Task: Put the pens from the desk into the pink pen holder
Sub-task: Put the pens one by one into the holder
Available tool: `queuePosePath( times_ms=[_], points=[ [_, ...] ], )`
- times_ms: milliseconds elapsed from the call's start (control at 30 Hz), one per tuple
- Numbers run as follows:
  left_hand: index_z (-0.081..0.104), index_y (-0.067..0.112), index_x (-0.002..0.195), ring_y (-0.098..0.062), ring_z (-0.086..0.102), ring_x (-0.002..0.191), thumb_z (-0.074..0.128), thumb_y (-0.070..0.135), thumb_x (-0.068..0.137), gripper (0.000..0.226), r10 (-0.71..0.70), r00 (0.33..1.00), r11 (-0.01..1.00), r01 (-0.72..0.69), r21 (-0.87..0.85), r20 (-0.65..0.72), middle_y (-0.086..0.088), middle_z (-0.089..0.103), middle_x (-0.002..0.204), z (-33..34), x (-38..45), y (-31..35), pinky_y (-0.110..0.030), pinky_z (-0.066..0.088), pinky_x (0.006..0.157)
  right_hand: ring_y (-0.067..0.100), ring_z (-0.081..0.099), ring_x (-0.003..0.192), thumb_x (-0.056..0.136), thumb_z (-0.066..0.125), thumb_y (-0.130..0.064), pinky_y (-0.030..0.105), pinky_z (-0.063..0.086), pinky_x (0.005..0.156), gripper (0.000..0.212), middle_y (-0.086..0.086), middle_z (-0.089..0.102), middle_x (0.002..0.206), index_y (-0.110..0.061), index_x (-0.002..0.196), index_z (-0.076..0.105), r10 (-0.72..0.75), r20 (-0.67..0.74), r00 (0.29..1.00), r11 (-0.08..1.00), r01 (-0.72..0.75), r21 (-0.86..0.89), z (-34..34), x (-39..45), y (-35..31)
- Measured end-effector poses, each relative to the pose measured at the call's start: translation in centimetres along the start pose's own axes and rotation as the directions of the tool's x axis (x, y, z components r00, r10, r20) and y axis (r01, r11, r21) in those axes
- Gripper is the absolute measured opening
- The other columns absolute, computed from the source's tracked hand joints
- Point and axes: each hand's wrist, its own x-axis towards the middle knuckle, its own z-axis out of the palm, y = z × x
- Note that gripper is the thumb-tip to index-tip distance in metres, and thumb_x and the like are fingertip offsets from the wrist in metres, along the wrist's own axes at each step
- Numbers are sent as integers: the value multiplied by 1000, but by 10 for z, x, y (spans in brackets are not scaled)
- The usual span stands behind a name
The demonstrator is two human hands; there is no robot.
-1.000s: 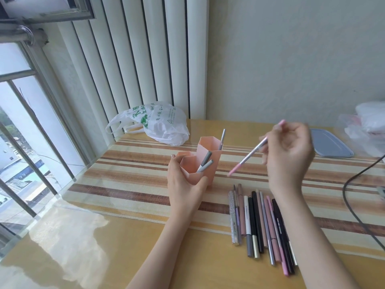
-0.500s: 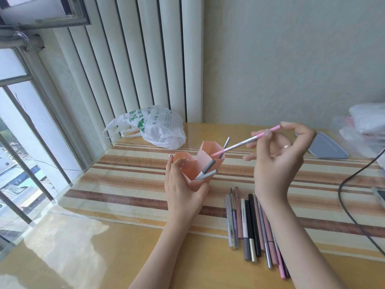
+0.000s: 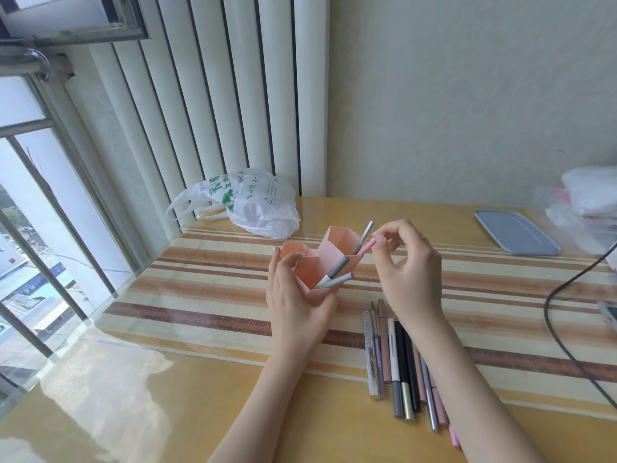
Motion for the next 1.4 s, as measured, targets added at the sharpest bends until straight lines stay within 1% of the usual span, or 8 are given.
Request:
queuePosePath(
  times_ms=[133, 233, 433, 667, 900, 1033, 1200, 1400],
  points=[
    [45, 14, 119, -30, 36, 136, 74, 25, 66, 62, -42, 999, 999, 42, -22, 2, 8, 50, 118, -2, 0, 4, -52, 35, 104, 13, 60, 72, 90, 51, -17, 25, 50, 60, 11, -3, 66, 88, -21, 99, 57, 192, -16, 981, 972, -188, 141, -5, 8, 8],
    [45, 15, 120, -41, 45, 125, 71, 26, 65, 62, -108, 994, 992, 108, -63, -3, -4, 54, 121, -5, 2, 8, -57, 40, 97, 18, 63, 68, 91, 56, -21, 33, 51, 55, 3, -2, 67, 89, -22, 93, 56, 353, 210, 912, 935, -338, -107, -12, 11, 24],
    [47, 6, 121, -41, 45, 124, 65, 27, 61, 66, -147, 989, 987, 147, -68, 5, -13, 55, 122, -6, 2, 12, -55, 38, 98, 22, 63, 72, 76, 69, -31, 36, 49, 59, 23, -1, 61, 85, -24, 90, 53, 501, 709, 496, 860, -192, -474, 4, -11, 19],
    [45, 14, 120, -37, 46, 124, 60, 39, 58, 69, -184, 983, 978, 184, -93, 8, -10, 55, 121, -7, 2, 13, -53, 39, 97, 22, 54, 85, 73, 74, -45, 33, 41, 63, 47, -4, 53, 90, -21, 98, 43, 514, 738, 438, 795, 79, -601, 5, -14, 7],
    [37, 41, 113, -27, 53, 112, 64, 34, 58, 62, -170, 985, 981, 170, -94, 10, 0, 56, 114, -6, 2, 9, -48, 44, 93, 23, 58, 72, 76, 63, -12, 29, 39, 52, 23, 4, 55, 87, -13, 96, 52, 536, 714, 450, 821, -83, -564, 8, -15, 10],
    [37, 50, 109, -20, 55, 100, 63, 36, 57, 60, -165, 986, 978, 168, -122, 40, 6, 58, 110, -2, 2, 4, -39, 46, 88, 15, 51, 54, 79, 61, -10, 23, 35, 43, 13, 0, 53, 76, -15, 89, 56, 556, 683, 474, 829, -257, -497, 8, -12, 16],
    [36, 59, 106, -12, 47, 78, 64, 34, 58, 61, -138, 987, 982, 147, -118, 83, 8, 54, 92, 2, 0, -1, -27, 41, 73, 19, 59, 66, 90, 57, -13, 27, 46, 54, 11, -1, 57, 81, -20, 92, 65, 498, 713, 494, 866, -248, -433, -2, -3, 21],
    [33, 64, 103, -12, 51, 84, 69, 35, 60, 63, -157, 983, 982, 165, -94, 95, 13, 51, 90, 4, 0, -3, -23, 39, 73, 15, 53, 77, 79, 69, -7, 29, 45, 68, 29, -6, 55, 89, -29, 97, 62, 436, 859, 269, 900, -107, -423, -12, 0, 15]
  ],
)
